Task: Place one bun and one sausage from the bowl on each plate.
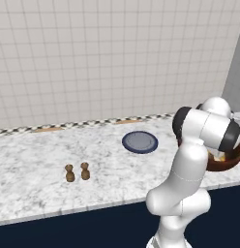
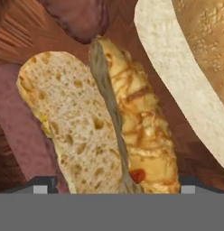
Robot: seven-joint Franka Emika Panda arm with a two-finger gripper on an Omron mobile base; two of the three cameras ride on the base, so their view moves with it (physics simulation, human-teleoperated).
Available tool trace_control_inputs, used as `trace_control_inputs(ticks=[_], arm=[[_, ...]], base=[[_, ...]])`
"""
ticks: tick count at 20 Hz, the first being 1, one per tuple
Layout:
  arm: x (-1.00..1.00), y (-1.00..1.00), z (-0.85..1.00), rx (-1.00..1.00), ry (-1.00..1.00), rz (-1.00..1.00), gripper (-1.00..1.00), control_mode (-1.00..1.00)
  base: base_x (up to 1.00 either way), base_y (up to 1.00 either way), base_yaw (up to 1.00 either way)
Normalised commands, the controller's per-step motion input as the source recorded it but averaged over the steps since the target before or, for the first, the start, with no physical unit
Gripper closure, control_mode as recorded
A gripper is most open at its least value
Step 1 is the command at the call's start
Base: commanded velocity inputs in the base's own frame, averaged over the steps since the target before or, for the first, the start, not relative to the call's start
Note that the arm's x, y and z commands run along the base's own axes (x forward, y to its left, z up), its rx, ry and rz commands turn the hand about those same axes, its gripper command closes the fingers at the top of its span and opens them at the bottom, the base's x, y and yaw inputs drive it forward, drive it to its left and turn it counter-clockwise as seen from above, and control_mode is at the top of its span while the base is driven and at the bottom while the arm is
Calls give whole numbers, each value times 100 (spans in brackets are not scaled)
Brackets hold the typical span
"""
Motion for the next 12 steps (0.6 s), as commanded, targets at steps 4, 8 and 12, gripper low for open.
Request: trace_control_inputs(ticks=[4, 8, 12], arm=[[0, 1, -6, 0, 1, 0, 100, -100], [-2, 0, 0, 0, 0, 0, 100, -100], [-8, 0, 0, 0, 0, 0, 100, -100]], base=[[0, 0, 0], [0, 0, 0], [0, 0, 0]])
